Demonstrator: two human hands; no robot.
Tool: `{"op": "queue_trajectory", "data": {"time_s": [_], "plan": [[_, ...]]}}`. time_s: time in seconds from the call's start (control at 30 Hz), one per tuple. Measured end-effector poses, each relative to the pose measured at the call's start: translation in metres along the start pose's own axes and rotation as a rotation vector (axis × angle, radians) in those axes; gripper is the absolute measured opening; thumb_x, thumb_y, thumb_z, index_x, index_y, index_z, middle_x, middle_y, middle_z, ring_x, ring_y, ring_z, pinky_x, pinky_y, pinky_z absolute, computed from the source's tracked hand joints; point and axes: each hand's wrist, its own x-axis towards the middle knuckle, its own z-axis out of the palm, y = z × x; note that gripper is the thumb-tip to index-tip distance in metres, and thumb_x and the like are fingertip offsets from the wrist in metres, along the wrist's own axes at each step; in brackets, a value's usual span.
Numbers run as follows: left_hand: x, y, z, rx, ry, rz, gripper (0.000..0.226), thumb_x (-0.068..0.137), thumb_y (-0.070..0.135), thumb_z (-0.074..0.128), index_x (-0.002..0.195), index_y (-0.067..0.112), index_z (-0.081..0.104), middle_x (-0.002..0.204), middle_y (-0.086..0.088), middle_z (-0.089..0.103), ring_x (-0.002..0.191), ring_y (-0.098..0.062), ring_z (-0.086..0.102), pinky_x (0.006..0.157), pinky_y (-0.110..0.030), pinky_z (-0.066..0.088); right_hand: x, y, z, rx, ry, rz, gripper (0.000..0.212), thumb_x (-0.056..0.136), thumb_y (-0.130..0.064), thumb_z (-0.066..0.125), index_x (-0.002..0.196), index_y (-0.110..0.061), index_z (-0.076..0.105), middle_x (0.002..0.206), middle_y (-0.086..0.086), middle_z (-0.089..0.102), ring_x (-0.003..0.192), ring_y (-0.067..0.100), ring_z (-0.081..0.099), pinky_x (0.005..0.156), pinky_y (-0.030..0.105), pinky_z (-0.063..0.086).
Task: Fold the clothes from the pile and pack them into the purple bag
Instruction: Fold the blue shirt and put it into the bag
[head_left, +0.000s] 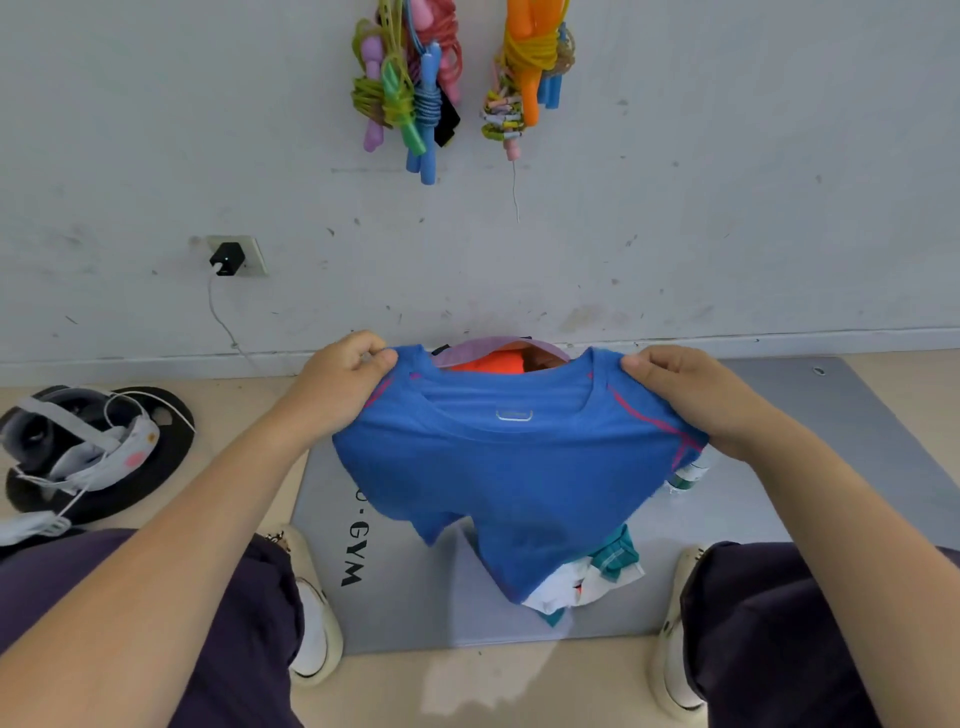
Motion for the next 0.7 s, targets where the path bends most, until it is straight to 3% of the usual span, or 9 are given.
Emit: {"op": "queue_trajectory", "data": {"time_s": [0.1, 0.17, 0.23, 0.33, 0.43, 0.57, 0.63, 0.7], "plan": [[-0.006, 0.004, -0.014, 0.219, -0.281, -0.12, 0.057, 0.088, 0.064, 0.053, 0.058, 0.016, 0.054, 0.046, 0.013, 0.053, 0.044, -0.006, 0.047, 0.056, -0.026, 0.037, -0.006, 0.0, -0.01, -0.211, -0.291, 0.085, 0.071, 0.067, -0.07, 0.069, 0.072, -0.001, 0.053, 0.065, 0.004, 0.05, 0.06, 0.017, 0.044, 0.061, 0.03, 0.033], [-0.01, 0.004, -0.027, 0.251, -0.503, -0.218, 0.065, 0.071, 0.081, 0.057, 0.062, 0.017, 0.064, 0.061, 0.01, 0.067, 0.054, -0.006, 0.06, 0.063, -0.028, 0.045, -0.008, 0.0, -0.016, -0.199, -0.42, 0.12, 0.06, 0.057, -0.066, 0.077, 0.071, -0.009, 0.066, 0.068, 0.003, 0.066, 0.061, 0.015, 0.059, 0.057, 0.026, 0.045], [-0.011, 0.002, -0.039, 0.134, -0.59, -0.195, 0.06, 0.057, 0.076, 0.071, 0.07, 0.018, 0.07, 0.074, 0.003, 0.073, 0.066, -0.012, 0.067, 0.067, -0.029, 0.05, -0.008, 0.002, -0.022, -0.096, -0.448, 0.088, 0.043, 0.063, -0.055, 0.083, 0.073, -0.015, 0.072, 0.076, 0.005, 0.072, 0.067, 0.017, 0.066, 0.059, 0.024, 0.051], [-0.008, 0.001, -0.04, -0.212, -0.458, -0.135, 0.047, 0.062, 0.056, 0.084, 0.088, 0.018, 0.075, 0.094, -0.005, 0.077, 0.082, -0.018, 0.072, 0.073, -0.03, 0.058, -0.005, 0.004, -0.025, 0.168, -0.324, -0.024, 0.029, 0.081, -0.046, 0.069, 0.091, -0.02, 0.074, 0.091, 0.001, 0.075, 0.08, 0.014, 0.07, 0.066, 0.021, 0.053], [-0.005, 0.006, -0.025, -0.58, -0.31, -0.119, 0.024, 0.078, 0.04, 0.07, 0.095, 0.024, 0.077, 0.101, -0.003, 0.076, 0.088, -0.015, 0.072, 0.07, -0.025, 0.058, -0.001, 0.003, -0.01, 0.338, -0.124, -0.072, 0.024, 0.098, -0.035, 0.052, 0.096, -0.021, 0.071, 0.093, -0.002, 0.072, 0.085, 0.013, 0.065, 0.072, 0.026, 0.05], [0.001, 0.008, -0.014, -0.428, -0.1, -0.097, 0.017, 0.093, 0.041, 0.062, 0.093, 0.029, 0.074, 0.097, 0.002, 0.076, 0.089, -0.011, 0.07, 0.079, -0.028, 0.055, 0.0, -0.008, 0.008, 0.268, 0.026, -0.023, 0.033, 0.094, -0.046, 0.056, 0.091, -0.015, 0.066, 0.082, -0.003, 0.068, 0.075, 0.013, 0.062, 0.069, 0.031, 0.049], [0.003, 0.007, -0.014, -0.3, -0.021, -0.068, 0.021, 0.091, 0.048, 0.063, 0.089, 0.029, 0.072, 0.09, 0.004, 0.074, 0.08, -0.01, 0.068, 0.075, -0.031, 0.051, -0.004, -0.014, 0.006, 0.115, -0.063, -0.028, 0.039, 0.084, -0.053, 0.067, 0.079, -0.015, 0.064, 0.07, -0.006, 0.065, 0.063, 0.009, 0.062, 0.056, 0.021, 0.047], [0.003, 0.006, -0.015, -0.215, -0.005, -0.034, 0.032, 0.085, 0.055, 0.065, 0.081, 0.023, 0.069, 0.073, 0.005, 0.068, 0.067, -0.01, 0.061, 0.064, -0.028, 0.047, -0.005, -0.015, 0.003, -0.144, -0.135, -0.017, 0.047, 0.077, -0.051, 0.075, 0.07, -0.009, 0.055, 0.06, -0.006, 0.051, 0.051, 0.009, 0.048, 0.046, 0.016, 0.036]]}}
